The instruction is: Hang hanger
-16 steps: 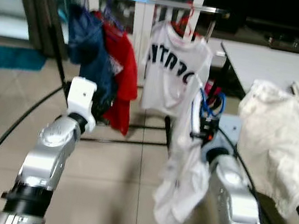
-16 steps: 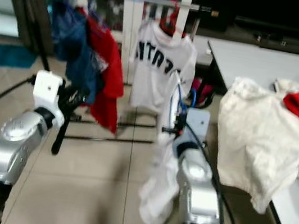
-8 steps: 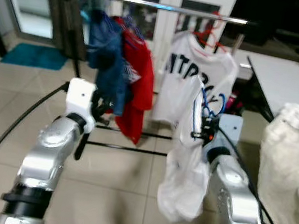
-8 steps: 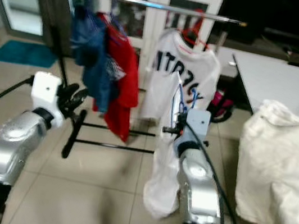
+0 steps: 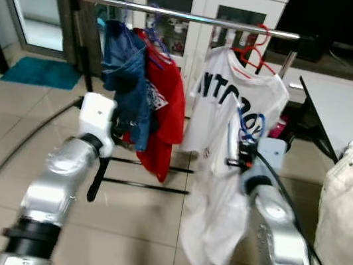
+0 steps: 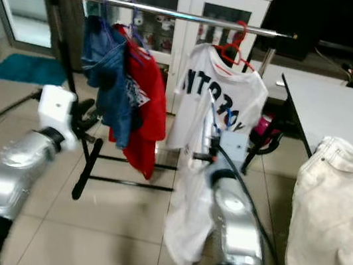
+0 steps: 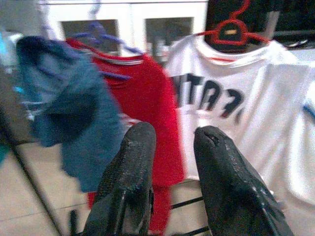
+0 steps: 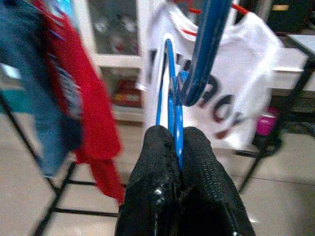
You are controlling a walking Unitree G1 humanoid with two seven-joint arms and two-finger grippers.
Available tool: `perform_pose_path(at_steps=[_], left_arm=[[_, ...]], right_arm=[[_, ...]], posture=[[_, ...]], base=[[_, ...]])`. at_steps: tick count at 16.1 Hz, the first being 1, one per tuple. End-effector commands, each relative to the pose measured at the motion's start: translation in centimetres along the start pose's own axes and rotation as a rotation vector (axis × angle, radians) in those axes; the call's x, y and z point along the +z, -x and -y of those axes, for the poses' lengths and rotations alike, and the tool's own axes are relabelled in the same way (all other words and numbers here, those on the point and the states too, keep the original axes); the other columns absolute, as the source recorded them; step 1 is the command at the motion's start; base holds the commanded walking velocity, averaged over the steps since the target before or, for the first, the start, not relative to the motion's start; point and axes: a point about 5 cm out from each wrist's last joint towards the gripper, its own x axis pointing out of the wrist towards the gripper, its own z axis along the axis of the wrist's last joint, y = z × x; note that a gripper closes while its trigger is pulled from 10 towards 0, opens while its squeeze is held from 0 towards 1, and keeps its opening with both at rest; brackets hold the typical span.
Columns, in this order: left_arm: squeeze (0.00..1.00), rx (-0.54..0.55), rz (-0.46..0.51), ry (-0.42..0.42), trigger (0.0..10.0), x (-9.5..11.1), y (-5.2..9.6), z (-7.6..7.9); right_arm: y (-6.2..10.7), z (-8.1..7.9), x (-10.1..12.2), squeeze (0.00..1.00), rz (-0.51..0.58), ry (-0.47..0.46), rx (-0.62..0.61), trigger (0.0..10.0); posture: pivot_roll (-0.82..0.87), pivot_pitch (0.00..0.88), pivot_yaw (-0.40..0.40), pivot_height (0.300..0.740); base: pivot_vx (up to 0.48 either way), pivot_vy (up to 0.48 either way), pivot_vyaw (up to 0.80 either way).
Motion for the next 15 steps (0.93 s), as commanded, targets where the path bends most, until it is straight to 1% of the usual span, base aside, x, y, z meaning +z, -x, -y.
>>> perform_pose_path(at_steps=[1, 15], left_arm=[[0.00, 0.006, 0.008, -0.020, 10.0, 0.36, 0.06, -0.51], [0.00, 0.008, 0.006, -0.017, 10.0, 0.43, -0.38, -0.53]], right_arm=[[-0.20, -0.18, 1.31, 0.00, 0.061, 0.010, -0.002, 10.0], [-0.46, 0.08, 1.52, 0.00, 0.060, 0.053, 0.003, 10.0]], posture=[[-0.15, 0.000, -0.028, 0.740], [-0.15, 0.000, -0.033, 0.740]], base=[[0.356, 0.000, 0.00], [0.355, 0.000, 0.00]])
